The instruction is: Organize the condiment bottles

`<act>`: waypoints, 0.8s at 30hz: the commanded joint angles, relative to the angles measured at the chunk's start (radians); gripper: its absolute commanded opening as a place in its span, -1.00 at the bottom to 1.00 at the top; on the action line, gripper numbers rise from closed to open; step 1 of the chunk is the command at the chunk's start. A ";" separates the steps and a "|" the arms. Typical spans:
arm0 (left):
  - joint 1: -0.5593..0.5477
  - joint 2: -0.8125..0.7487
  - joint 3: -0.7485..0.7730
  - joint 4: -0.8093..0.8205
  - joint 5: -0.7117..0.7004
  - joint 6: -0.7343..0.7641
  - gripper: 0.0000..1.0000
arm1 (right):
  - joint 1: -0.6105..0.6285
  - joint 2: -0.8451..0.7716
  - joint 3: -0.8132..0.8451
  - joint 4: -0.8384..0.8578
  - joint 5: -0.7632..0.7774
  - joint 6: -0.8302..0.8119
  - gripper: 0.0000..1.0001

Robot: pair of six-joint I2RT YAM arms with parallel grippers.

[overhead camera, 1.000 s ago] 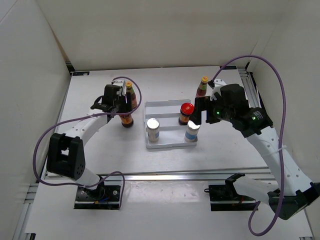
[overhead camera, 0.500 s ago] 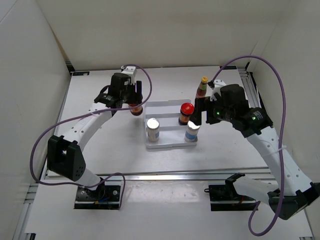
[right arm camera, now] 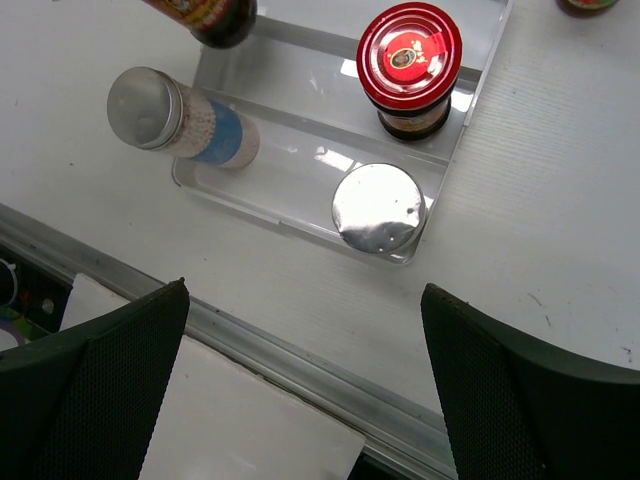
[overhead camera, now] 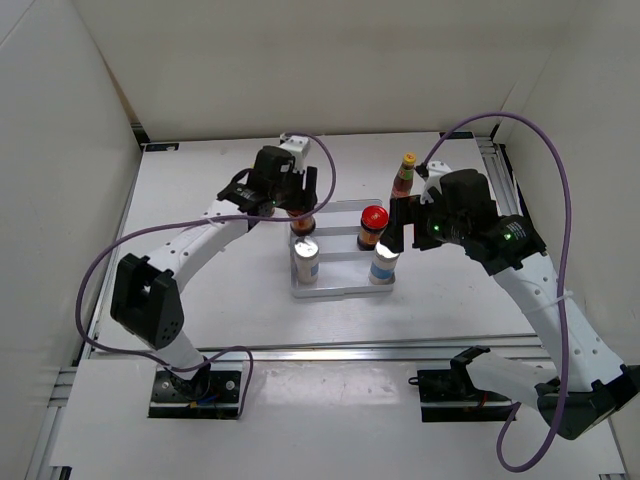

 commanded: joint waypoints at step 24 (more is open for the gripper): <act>-0.048 0.049 -0.124 0.124 -0.024 -0.040 0.30 | 0.004 -0.013 -0.019 -0.007 0.013 -0.027 1.00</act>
